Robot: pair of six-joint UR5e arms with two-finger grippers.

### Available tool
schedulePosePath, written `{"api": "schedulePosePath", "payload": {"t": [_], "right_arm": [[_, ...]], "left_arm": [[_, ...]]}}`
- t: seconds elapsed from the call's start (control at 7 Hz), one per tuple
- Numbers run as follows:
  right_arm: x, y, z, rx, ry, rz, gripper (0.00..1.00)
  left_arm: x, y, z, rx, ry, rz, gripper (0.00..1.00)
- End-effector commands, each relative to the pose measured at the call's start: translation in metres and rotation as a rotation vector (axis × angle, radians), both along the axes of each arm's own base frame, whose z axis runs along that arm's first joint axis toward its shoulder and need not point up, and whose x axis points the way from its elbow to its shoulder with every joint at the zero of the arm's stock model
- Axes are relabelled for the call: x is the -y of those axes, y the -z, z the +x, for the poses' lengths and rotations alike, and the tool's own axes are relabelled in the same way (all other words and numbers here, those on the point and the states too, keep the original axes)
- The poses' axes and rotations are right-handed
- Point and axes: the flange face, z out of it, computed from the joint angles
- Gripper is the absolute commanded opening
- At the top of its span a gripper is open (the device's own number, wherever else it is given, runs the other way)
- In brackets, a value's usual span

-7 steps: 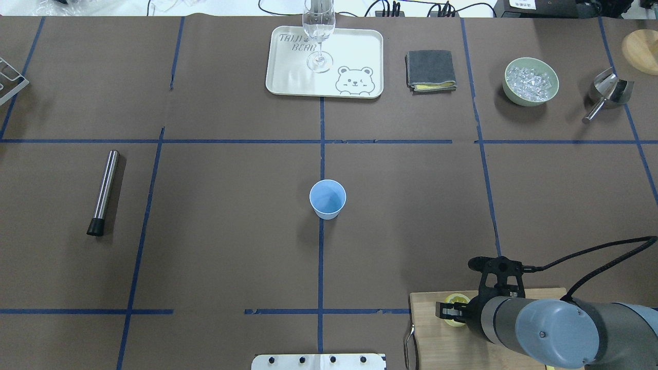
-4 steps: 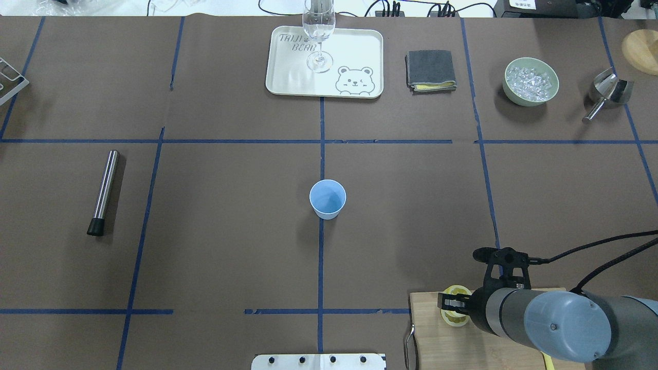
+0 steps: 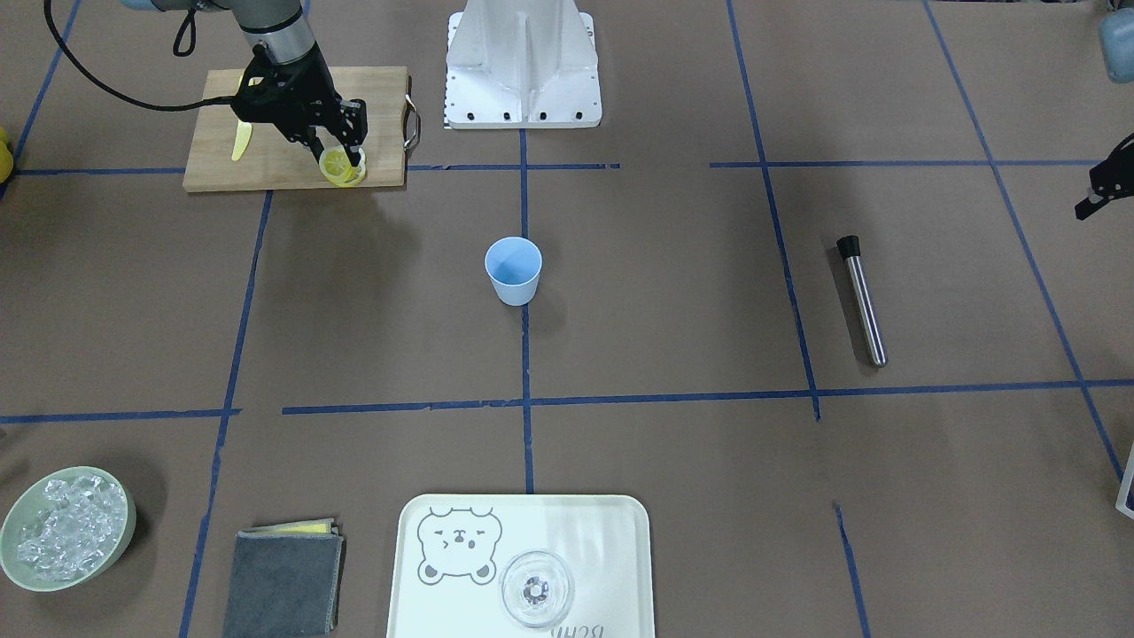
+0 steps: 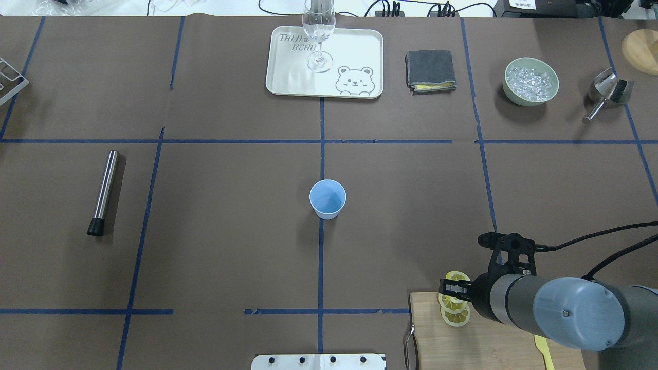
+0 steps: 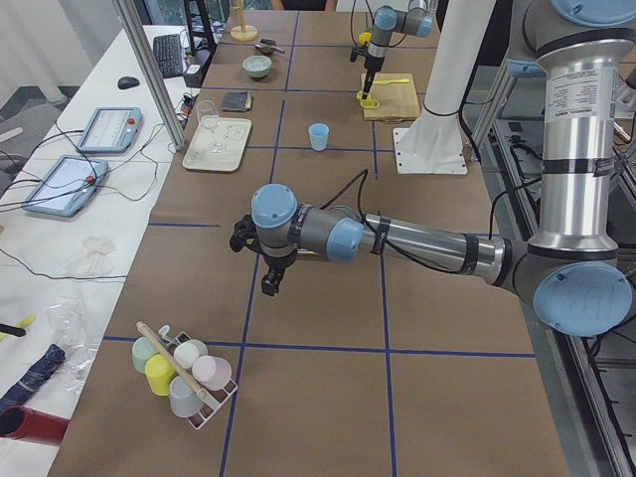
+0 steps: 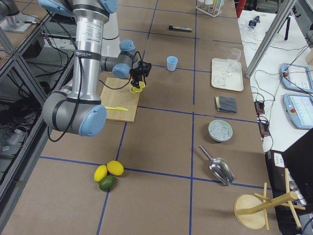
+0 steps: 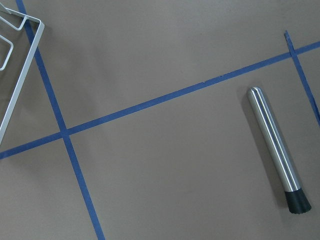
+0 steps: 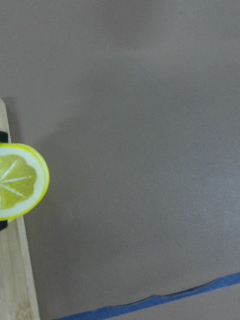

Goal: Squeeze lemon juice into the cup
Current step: 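Carry the lemon slice with the right gripper and lower it into the blue cup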

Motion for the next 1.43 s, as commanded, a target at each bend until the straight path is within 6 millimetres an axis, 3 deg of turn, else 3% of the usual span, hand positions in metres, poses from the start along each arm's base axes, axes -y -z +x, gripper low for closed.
{"api": "schedulePosePath", "payload": {"t": [0.0,0.14,0.29,0.57,0.71,0.86,1.29], "right_arm": [[0.015,0.029,0.01,0.064,-0.032,0.009,0.55],[0.021,0.042,0.001,0.066,-0.037,0.008,0.56],[0.034,0.082,-0.017,0.05,-0.054,0.005,0.57],[0.071,0.14,-0.059,0.034,-0.098,0.009,0.57],[0.098,0.156,-0.079,0.039,-0.132,0.01,0.57],[0.125,0.181,-0.086,0.06,-0.167,0.012,0.57],[0.165,0.216,-0.131,0.054,-0.201,-0.002,0.59]], "left_arm": [[-0.003,-0.003,0.0,0.001,-0.001,-0.006,1.0],[-0.003,-0.003,0.0,0.001,-0.001,-0.008,1.0],[-0.003,-0.003,0.0,0.001,-0.001,-0.006,1.0],[-0.003,-0.005,0.0,0.001,-0.001,-0.009,1.0],[-0.003,-0.005,0.0,0.001,-0.001,-0.009,1.0],[-0.003,-0.006,0.0,0.001,-0.001,-0.011,1.0],[-0.004,-0.006,0.0,0.001,-0.001,-0.011,1.0]]}}
